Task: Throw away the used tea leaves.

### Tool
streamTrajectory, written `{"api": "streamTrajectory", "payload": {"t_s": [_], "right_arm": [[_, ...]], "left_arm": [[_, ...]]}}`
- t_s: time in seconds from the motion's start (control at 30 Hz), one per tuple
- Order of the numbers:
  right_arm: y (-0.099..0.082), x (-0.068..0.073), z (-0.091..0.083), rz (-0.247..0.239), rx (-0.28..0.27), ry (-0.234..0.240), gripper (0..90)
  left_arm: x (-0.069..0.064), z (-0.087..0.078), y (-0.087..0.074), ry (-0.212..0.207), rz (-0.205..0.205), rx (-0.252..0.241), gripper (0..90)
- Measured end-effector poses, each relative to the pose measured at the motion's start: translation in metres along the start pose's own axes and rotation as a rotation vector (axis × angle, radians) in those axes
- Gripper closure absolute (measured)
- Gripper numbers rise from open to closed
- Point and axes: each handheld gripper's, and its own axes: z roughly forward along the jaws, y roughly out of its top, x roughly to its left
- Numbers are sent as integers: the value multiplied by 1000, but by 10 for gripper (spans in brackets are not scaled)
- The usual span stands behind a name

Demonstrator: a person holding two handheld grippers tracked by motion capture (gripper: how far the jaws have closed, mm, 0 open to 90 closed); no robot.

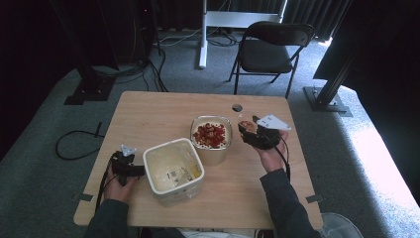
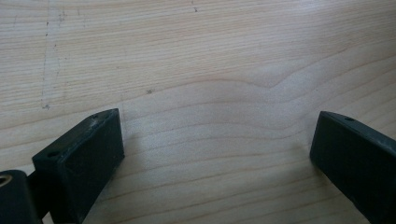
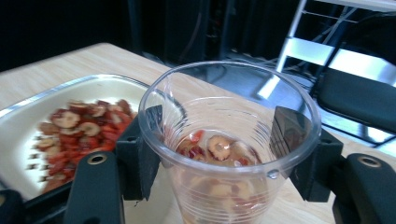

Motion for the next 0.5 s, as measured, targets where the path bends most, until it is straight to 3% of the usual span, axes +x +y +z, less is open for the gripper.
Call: {"api": "streamTrajectory", "payload": {"t_s": [0.33, 0.5], "right_arm": [[19, 4, 7, -67, 28, -10, 350], [27, 3, 7, -65, 32, -4, 352]], "left_arm": [[0, 0, 0, 0, 0, 0, 33], [0, 0, 0, -1, 0, 2, 33]]}}
